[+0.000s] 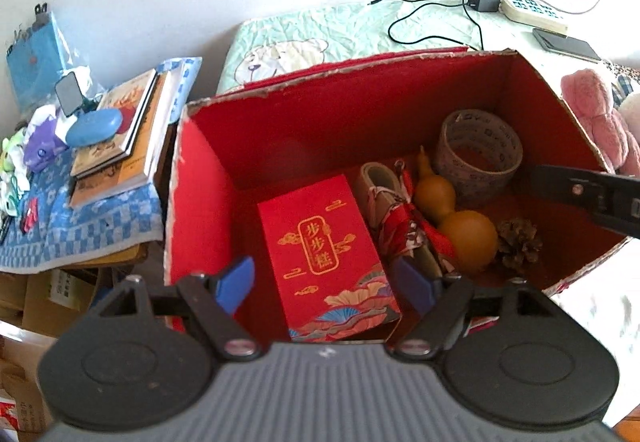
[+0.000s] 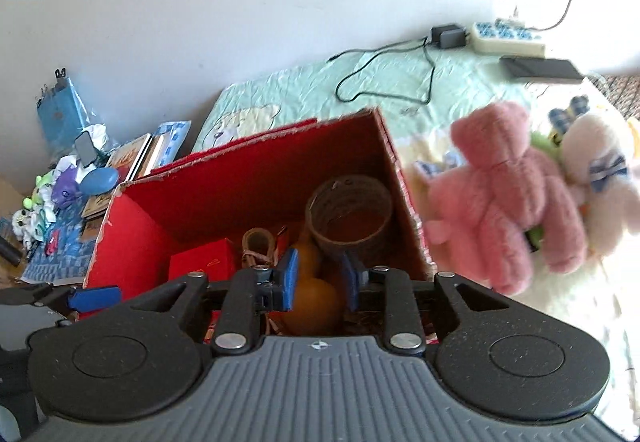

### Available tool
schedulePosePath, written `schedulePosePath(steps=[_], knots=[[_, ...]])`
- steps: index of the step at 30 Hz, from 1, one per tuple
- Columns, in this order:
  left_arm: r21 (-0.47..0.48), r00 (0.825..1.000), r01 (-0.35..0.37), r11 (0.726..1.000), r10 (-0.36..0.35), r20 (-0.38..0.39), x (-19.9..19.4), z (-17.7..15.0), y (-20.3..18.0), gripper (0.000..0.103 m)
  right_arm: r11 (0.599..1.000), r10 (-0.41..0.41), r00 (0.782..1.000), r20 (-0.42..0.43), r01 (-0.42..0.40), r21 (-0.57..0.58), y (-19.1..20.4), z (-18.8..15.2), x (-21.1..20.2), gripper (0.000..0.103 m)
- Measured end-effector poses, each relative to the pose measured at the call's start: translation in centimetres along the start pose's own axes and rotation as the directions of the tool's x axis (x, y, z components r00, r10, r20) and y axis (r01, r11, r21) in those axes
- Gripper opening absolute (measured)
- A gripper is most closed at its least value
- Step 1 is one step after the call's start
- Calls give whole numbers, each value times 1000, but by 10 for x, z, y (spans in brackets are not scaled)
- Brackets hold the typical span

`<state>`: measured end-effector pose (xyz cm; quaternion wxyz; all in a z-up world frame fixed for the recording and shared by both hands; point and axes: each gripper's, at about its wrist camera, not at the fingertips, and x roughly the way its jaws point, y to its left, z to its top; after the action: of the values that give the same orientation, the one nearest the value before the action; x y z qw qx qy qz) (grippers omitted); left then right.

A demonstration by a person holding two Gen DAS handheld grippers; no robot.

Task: Organize objects
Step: 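Open the right gripper and withdraw it up out of the red box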

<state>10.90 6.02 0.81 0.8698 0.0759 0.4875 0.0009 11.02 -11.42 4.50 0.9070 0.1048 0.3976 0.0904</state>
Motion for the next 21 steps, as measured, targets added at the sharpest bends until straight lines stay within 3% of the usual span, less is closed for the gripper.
schedulePosePath(steps=[4, 9, 12, 15, 21], knots=[[16, 1000, -15, 1000, 14, 15, -7, 2, -3, 82, 999, -26, 999, 25, 27, -31, 1, 1, -8, 27], [-24, 1000, 1, 1000, -1, 26, -15, 3, -1, 82, 1000, -20, 999, 38, 20, -19, -3, -1, -16, 36], [-23, 998, 4, 1000, -3, 69, -21, 1, -5, 90, 999, -30, 998, 54, 33, -43, -2, -4, -17, 37], [-46, 996, 19, 999, -15, 85, -24, -2, -7, 90, 998, -37, 997, 74, 41, -46, -4, -8, -19, 38], [-50, 993, -32, 998, 38, 113, -25, -5, -11, 92, 999, -26, 997, 77, 28, -28, -6, -10, -17, 44]])
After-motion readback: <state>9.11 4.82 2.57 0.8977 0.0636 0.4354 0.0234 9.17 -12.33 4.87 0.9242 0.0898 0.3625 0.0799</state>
